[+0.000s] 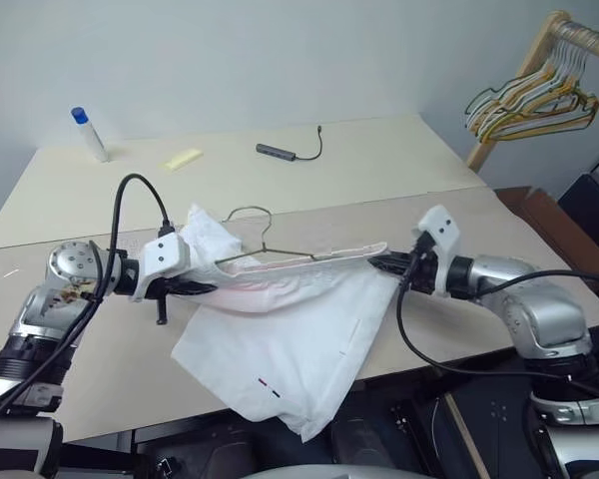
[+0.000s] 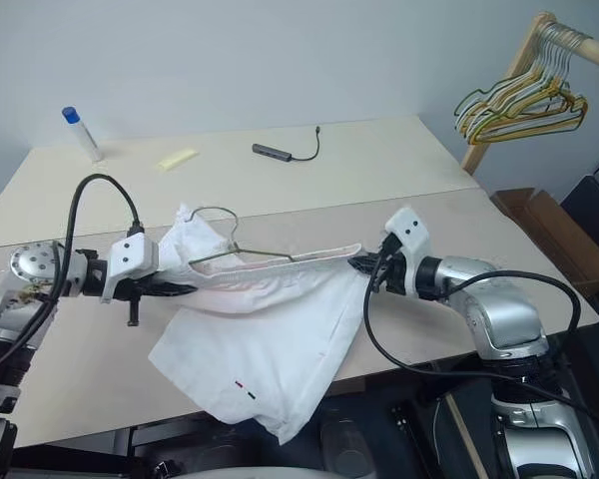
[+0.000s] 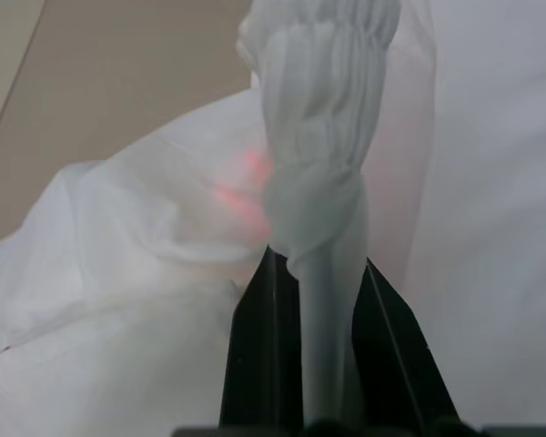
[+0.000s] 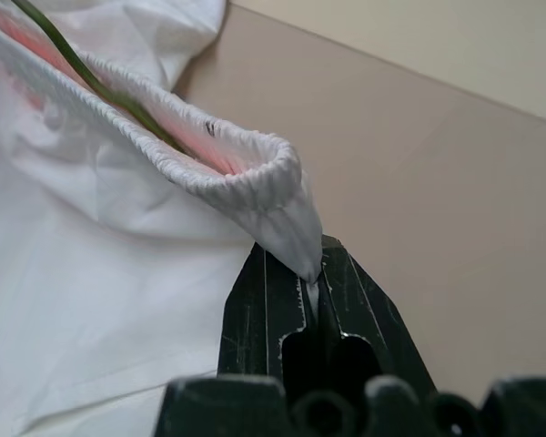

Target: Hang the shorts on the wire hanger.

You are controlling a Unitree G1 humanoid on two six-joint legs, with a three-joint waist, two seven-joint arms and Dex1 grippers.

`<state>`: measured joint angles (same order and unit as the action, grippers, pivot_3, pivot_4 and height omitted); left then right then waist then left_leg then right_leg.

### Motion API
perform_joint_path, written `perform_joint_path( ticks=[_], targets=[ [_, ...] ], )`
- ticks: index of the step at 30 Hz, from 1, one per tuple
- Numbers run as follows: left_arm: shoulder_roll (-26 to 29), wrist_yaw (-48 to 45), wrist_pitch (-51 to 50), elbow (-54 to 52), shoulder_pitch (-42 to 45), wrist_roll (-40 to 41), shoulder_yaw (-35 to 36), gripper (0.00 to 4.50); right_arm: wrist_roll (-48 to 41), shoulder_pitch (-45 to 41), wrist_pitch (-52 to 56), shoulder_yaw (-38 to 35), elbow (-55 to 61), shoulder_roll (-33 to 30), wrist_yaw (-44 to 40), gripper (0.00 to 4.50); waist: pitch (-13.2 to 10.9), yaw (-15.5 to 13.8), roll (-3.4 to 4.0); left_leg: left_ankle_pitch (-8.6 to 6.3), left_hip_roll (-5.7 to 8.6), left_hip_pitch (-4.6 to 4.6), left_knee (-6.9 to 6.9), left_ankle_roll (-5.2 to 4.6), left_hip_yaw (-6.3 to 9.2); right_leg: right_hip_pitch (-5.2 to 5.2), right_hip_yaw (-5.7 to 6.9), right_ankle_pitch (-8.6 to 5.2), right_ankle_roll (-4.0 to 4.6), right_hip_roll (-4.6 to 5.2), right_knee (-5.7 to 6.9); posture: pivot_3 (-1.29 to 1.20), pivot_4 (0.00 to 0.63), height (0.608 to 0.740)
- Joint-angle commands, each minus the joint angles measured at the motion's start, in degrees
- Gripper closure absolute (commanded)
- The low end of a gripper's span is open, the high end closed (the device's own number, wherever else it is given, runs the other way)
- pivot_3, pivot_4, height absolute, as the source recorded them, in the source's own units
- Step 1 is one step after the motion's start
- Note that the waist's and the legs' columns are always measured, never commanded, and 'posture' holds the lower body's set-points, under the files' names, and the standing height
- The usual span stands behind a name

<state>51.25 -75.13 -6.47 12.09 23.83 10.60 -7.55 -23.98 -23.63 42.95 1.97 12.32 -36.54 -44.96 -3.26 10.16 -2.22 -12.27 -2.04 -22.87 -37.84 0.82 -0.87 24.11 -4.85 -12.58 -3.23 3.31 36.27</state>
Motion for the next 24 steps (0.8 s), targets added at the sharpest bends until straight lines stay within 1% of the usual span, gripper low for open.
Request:
perform_joint_path(
  ticks=[1, 4, 7, 9, 10, 14, 15, 18, 21, 24],
  targets=[
    [-0.7, 0.7, -1.6, 0.9, 2.5, -1.3, -0.1, 4.50, -1.0, -2.9, 0.3, -0.9, 5.4, 0.1, 0.9, 4.47, 0.0, -0.1, 0.00, 0.00, 0.00, -0.01, 0.00, 0.00, 0.00, 0.00, 0.00, 0.00, 0.00, 0.00, 0.00, -0.12, 0.000, 0.740],
    [-2.0, 1.2, -2.0, 1.5, 4.2, -1.9, -0.6, 4.50, -0.6, -3.6, 0.4, 1.0, 7.8, 0.6, 1.0, 4.47, 0.0, -0.2, -0.01, 0.00, 0.00, -0.02, 0.00, 0.00, 0.01, -0.01, 0.02, 0.00, 0.00, 0.00, -0.02, -0.12, 0.000, 0.740],
    [-3.8, 2.1, -3.3, 2.4, 6.1, -1.8, -0.3, 4.50, 0.7, -3.2, -0.6, 4.3, 10.3, -0.3, -0.1, 4.47, 0.0, -0.2, 0.00, 0.00, 0.01, -0.03, 0.00, 0.00, 0.01, 0.01, 0.02, 0.00, 0.00, 0.00, -0.02, -0.13, 0.000, 0.740],
    [-4.6, 2.4, -3.7, 3.0, 7.1, -1.9, -0.2, 4.50, 1.6, -2.6, -1.8, 6.0, 11.4, -0.9, -0.9, 3.93, 0.0, -0.2, 0.00, 0.00, 0.01, -0.05, 0.00, 0.00, 0.02, 0.01, 0.03, 0.00, 0.00, 0.00, -0.02, -0.13, 0.000, 0.740],
    [-5.0, 2.7, -3.6, 3.4, 7.6, -2.0, -0.2, 4.50, 2.6, -2.4, -2.1, 7.1, 11.4, -1.1, -0.7, 3.73, 0.0, -0.2, -0.01, 0.00, 0.01, -0.05, 0.00, 0.00, 0.02, 0.01, 0.03, 0.00, -0.01, 0.00, -0.02, -0.13, 0.000, 0.740],
    [-5.5, 2.1, -3.4, 3.5, 8.5, -1.6, 0.2, 4.50, 5.2, -2.5, -2.2, 9.0, 11.0, -0.8, 1.0, 2.42, 0.0, 0.0, -0.01, 0.00, 0.01, -0.03, 0.00, 0.00, 0.01, 0.01, 0.02, 0.00, 0.00, 0.00, 0.00, -0.13, 0.000, 0.740],
    [-5.5, 1.8, -3.5, 3.3, 8.5, -1.5, 0.4, 4.50, 5.4, -2.6, -2.1, 9.0, 10.8, -0.7, 1.3, 1.98, 0.0, 0.0, -0.01, 0.00, 0.01, -0.02, 0.00, 0.00, 0.01, 0.01, 0.02, 0.00, 0.00, 0.00, 0.00, -0.13, 0.000, 0.740],
    [-5.2, 1.7, -3.5, 2.9, 8.3, -1.5, 0.6, 4.50, 4.9, -2.7, -1.8, 7.1, 11.2, -1.7, 0.8, 1.05, 0.0, 0.1, -0.01, 0.00, 0.01, -0.03, 0.00, 0.00, 0.02, 0.02, 0.02, 0.00, 0.00, 0.00, 0.00, -0.12, 0.000, 0.740],
    [-4.7, 1.1, -3.3, 3.3, 8.6, -1.3, 0.9, 4.50, 0.4, -2.4, -2.3, 1.8, 11.8, -5.4, -4.5, 0.06, 0.0, -0.1, -0.02, 0.00, 0.03, -0.05, 0.00, 0.00, 0.02, 0.02, 0.02, 0.00, 0.00, 0.02, -0.02, -0.12, 0.000, 0.740],
    [-4.2, 0.0, -2.9, 3.7, 8.8, -1.3, 0.9, 4.50, -4.1, -4.0, -2.7, -3.3, 10.3, -8.2, -8.9, 0.06, 0.0, -0.5, -0.02, 0.00, 0.03, -0.05, 0.00, 0.00, 0.03, 0.00, 0.04, 0.00, -0.01, 0.03, -0.05, -0.11, 0.000, 0.740]
  ],
)
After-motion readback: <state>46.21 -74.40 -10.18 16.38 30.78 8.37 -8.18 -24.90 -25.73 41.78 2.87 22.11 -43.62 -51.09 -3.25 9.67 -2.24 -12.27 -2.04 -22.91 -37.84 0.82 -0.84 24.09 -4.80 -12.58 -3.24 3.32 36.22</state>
